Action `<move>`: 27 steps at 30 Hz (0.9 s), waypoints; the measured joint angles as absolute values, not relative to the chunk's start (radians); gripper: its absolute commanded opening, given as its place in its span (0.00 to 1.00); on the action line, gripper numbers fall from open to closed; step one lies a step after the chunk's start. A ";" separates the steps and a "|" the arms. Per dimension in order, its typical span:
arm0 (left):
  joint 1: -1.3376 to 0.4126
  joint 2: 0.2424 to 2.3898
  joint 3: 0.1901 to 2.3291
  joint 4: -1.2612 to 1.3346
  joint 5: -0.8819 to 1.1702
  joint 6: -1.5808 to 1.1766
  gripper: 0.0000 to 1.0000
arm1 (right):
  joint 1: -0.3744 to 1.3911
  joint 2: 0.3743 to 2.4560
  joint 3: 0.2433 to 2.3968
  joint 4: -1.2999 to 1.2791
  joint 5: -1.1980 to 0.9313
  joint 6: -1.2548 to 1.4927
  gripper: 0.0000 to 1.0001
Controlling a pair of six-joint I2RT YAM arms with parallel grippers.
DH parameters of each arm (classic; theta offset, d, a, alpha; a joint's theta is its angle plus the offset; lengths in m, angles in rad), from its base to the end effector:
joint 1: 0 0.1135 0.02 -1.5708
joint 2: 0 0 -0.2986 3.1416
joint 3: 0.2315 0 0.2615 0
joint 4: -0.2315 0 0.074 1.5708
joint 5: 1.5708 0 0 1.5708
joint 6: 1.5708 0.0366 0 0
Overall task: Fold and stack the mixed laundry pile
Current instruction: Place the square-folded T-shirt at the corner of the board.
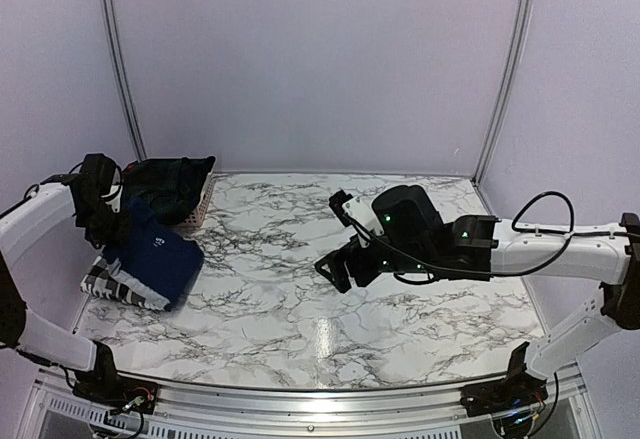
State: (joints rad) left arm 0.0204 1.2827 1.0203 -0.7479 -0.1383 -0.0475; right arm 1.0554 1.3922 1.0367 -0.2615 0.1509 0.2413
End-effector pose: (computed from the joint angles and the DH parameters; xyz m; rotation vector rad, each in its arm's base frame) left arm 0.2550 0.0102 0.2983 -0.1387 2.5714 0.1683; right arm 0.1607 0.2725 0.3113 -0.8049 2.0875 0.5628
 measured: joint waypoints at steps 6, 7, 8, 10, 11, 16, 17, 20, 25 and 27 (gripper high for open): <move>0.114 1.405 0.994 -0.645 -0.204 -0.033 0.00 | 1.055 1.401 1.037 -0.261 0.144 0.250 0.98; 0.125 1.416 0.984 -0.630 -0.213 -0.033 0.00 | 1.055 1.401 1.037 -0.262 0.144 0.253 0.98; 0.139 1.428 0.971 -0.614 -0.221 -0.037 0.00 | 1.055 1.401 1.037 -0.261 0.144 0.255 0.99; 0.168 1.458 0.948 -0.590 -0.240 -0.044 0.11 | 1.055 1.401 1.037 -0.261 0.144 0.262 0.98; 0.178 1.473 0.943 -0.584 -0.249 -0.048 0.23 | 1.055 1.401 1.037 -0.262 0.144 0.264 0.98; 0.211 1.542 0.940 -0.567 -0.364 -0.110 0.60 | 1.055 1.401 1.035 -0.262 0.145 0.271 0.99; 0.218 1.544 0.940 -0.568 -0.388 -0.131 0.67 | 1.055 1.401 1.035 -0.262 0.145 0.274 0.98; 0.247 1.524 0.946 -0.573 -0.430 -0.179 0.83 | 1.055 1.401 1.035 -0.262 0.150 0.281 0.99; 0.266 1.474 1.024 -0.609 -0.457 -0.227 0.97 | 1.055 1.393 1.021 -0.264 0.167 0.288 0.98; 0.266 1.460 1.068 -0.624 -0.453 -0.239 0.99 | 1.052 1.389 1.016 -0.264 0.171 0.289 0.98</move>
